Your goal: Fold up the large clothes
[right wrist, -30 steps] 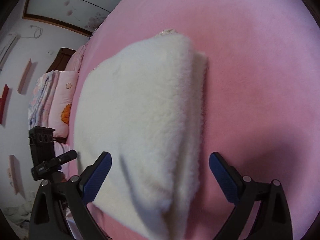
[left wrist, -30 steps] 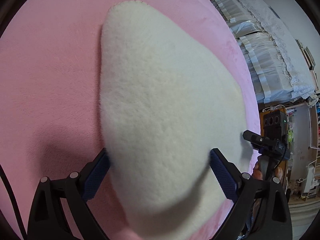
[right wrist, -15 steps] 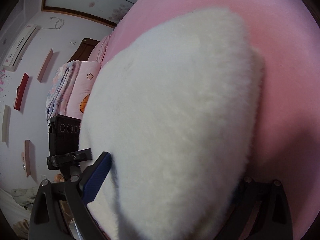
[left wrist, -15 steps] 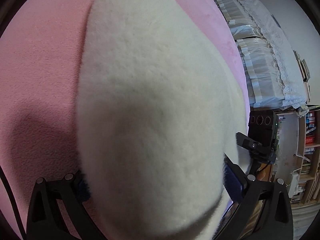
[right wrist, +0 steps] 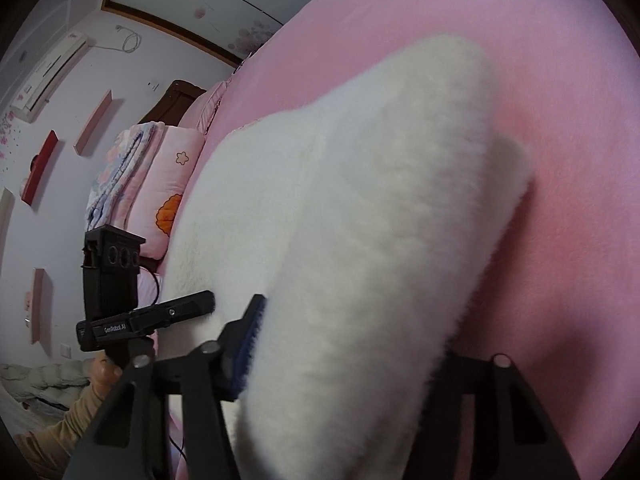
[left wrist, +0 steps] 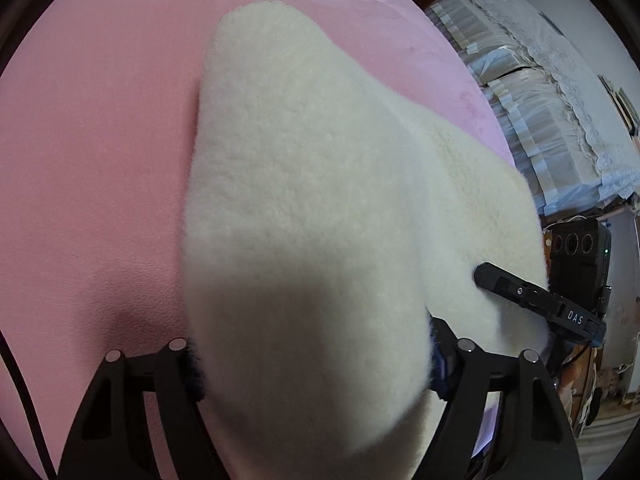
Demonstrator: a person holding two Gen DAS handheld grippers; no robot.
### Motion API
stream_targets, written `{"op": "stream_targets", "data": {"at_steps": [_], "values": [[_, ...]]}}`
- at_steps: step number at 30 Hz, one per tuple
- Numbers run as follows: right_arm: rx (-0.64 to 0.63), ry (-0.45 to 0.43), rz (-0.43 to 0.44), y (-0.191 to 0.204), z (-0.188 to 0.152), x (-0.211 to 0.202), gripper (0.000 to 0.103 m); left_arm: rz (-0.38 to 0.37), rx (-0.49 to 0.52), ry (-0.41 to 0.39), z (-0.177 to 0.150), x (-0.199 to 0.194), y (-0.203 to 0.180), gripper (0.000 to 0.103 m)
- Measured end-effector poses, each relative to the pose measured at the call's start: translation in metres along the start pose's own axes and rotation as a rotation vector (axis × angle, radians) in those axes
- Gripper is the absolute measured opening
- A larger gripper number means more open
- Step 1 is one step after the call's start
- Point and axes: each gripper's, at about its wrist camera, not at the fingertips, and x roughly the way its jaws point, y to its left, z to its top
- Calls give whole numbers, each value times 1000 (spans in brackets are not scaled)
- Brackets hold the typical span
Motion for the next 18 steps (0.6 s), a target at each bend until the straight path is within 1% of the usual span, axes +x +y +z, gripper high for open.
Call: {"op": "stream_targets", "data": {"at_steps": [3, 7, 10, 13, 15, 18], "values": [[-5, -17, -10, 24, -5, -8, 47, 9, 24, -17, 0, -23, -6, 75], [-49, 3, -30, 64, -16, -8, 46, 8, 46, -24, -1, -67, 0, 75], [-54, 8, -2, 90, -18, -2, 46, 20, 50, -46, 0, -102, 6, 75], [-73, -3, 36, 124, -14, 9, 46, 33, 43, -78, 4, -144, 27, 75], [-91, -10, 57, 149, -7, 19, 46, 44, 43, -94, 10, -164, 40, 75], [-117, -21, 87, 180, 8, 35, 46, 70, 71, -122, 27, -197, 60, 75]]}}
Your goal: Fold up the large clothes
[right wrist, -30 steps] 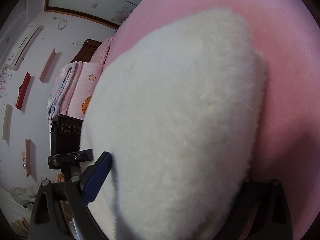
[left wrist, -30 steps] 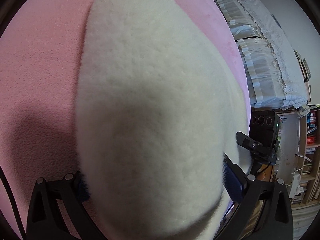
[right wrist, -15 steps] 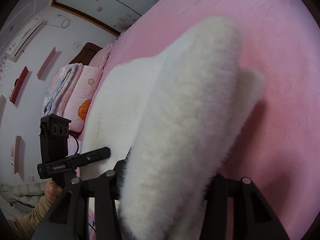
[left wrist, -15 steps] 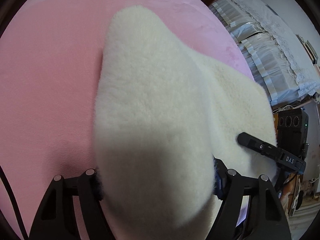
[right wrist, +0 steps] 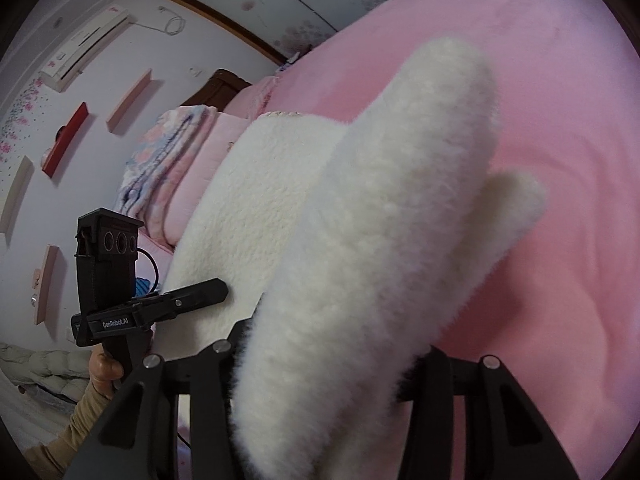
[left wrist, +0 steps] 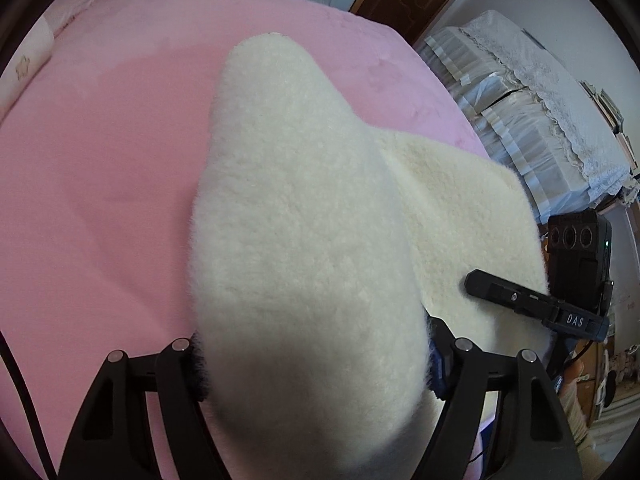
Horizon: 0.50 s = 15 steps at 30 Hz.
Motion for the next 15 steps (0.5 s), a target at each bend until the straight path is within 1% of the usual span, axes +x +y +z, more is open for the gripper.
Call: {"op": "stream_targets", "data": {"at_steps": [3, 6, 7, 10, 15], "values": [[-16, -8, 20, 23, 25, 27, 46, 24, 18, -20, 28, -22, 34, 75], [-37, -15, 20, 43, 49, 54, 46, 39, 31, -36, 59, -30, 71, 75], [-36, -19, 24, 48, 59, 65, 46, 46, 47, -42, 69, -31, 84, 75], [-47, -33, 24, 58, 83, 94, 46, 54, 51, -64, 99, -29, 125, 75], [-33, -54, 36, 60, 119, 151, 46, 59, 36, -88, 132, -17, 204, 75]]}}
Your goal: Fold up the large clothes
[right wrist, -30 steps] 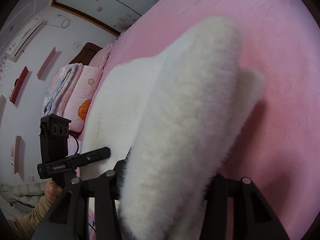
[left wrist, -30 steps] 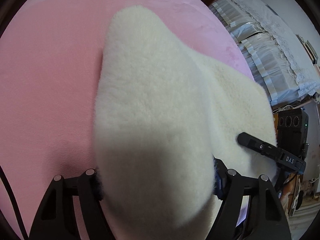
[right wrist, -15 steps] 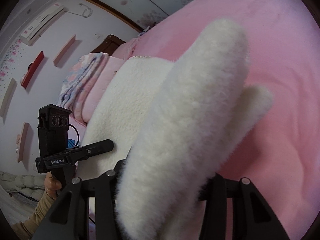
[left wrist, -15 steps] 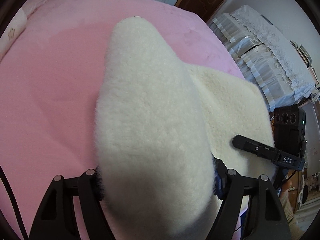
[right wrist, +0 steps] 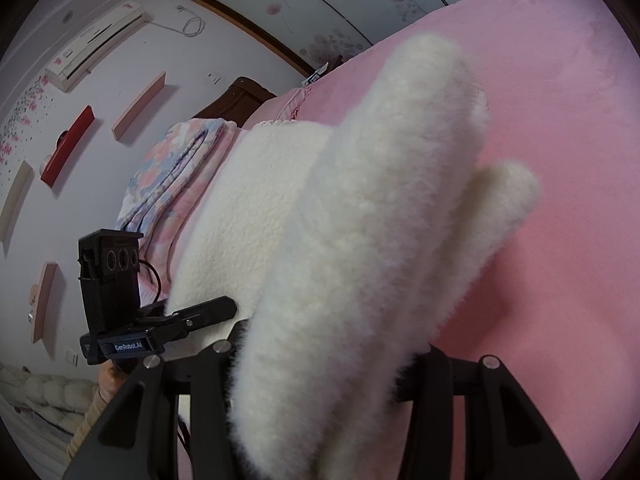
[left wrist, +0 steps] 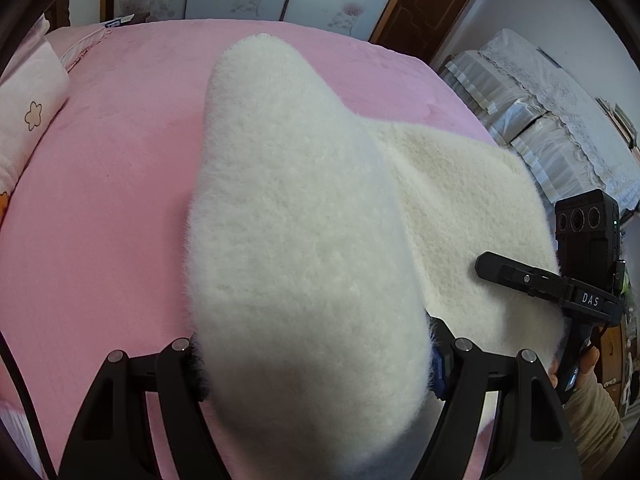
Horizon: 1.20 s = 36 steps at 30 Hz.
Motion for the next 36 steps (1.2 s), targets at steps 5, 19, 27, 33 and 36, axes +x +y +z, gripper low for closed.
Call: {"op": "stream_targets", "data": {"at_steps": [5, 19, 27, 33, 36], "values": [[8, -14, -6, -12, 20, 54, 46, 12, -35, -5, 17, 36, 52, 75], [111, 129, -184, -70, 14, 118, 61, 208, -82, -3, 4, 92, 112, 95], [-62, 122, -416, -24, 14, 68, 61, 262, -111, -119, 0, 28, 75, 95], [-301, -20, -540, 39, -8, 36, 61, 491, -112, -170, -29, 3, 24, 95], [-335, 6, -461, 54, -25, 47, 61, 405, -135, -169, -41, 5, 19, 95]]}}
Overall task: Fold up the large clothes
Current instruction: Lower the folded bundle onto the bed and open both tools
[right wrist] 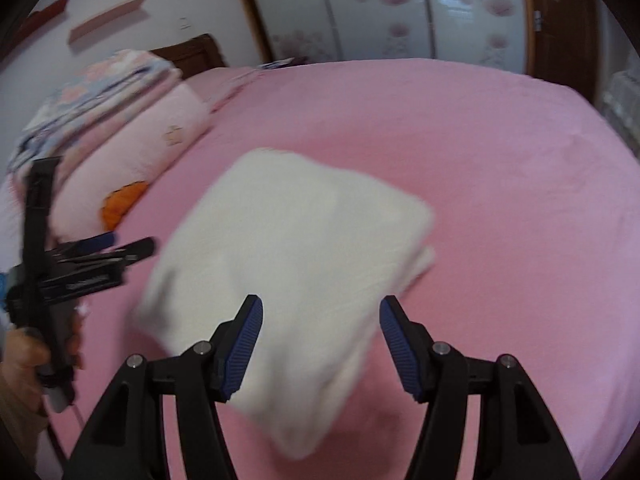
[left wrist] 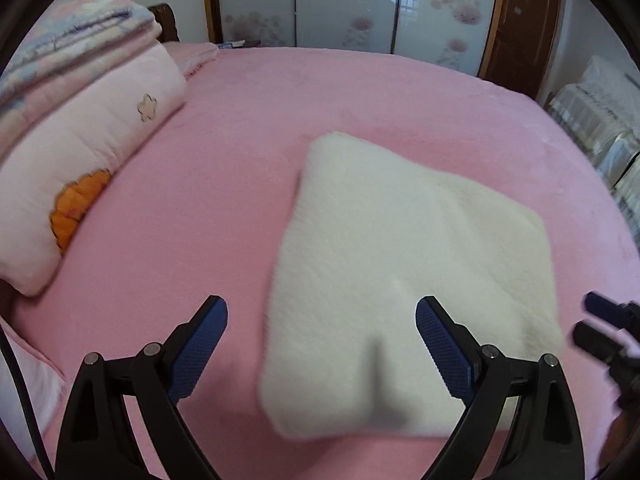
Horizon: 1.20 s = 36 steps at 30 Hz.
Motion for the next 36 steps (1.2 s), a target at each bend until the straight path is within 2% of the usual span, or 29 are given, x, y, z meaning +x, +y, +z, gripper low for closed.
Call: {"op": "stream_targets", "data": {"at_steps": [2, 3, 4, 5, 6, 9, 14, 20, 21, 23, 25, 27, 31, 36], "values": [[-51, 9, -15, 19, -8, 8, 60, -17, -14, 15, -10, 6, -3, 95], [-64, 24, -21, 26, -14, 15, 52, -19, -12, 33, -17, 12, -5, 95], [-68, 49, -15, 31, -19, 23, 37, -10, -6, 49, -22, 18, -6, 95], [-68, 66, -18, 33, -23, 29, 29, 10, 5, 68, -28, 27, -9, 95], [-75, 76, -51, 32, -30, 35, 16, 27, 17, 86, -29, 37, -10, 95], [-97, 90, -164, 20, -42, 52, 0, 71, 47, 98, -38, 57, -11, 96], [-45, 90, -118, -7, -47, 62, 0, 77, 30, 95, -42, 64, -12, 99], [-28, 83, -102, 1, -44, 51, 0, 87, 12, 99, -42, 52, -17, 99], [-32, 80, -100, 4, -42, 46, 3, 86, 6, 100, -42, 46, -18, 99], [-40, 70, -107, 7, -42, 33, 5, 55, -3, 92, -45, 33, -22, 99], [-33, 57, -102, 8, -43, 14, 20, 24, -4, 75, -45, 16, -28, 99], [-30, 28, -97, 11, -46, -9, 30, 15, 18, 64, -49, -2, -38, 99], [-41, -25, -113, 17, -51, -58, 30, 33, 79, 44, -54, -48, -65, 99], [5, -73, -123, 17, -60, -119, 30, 13, 119, -1, -65, -109, -91, 99]]}}
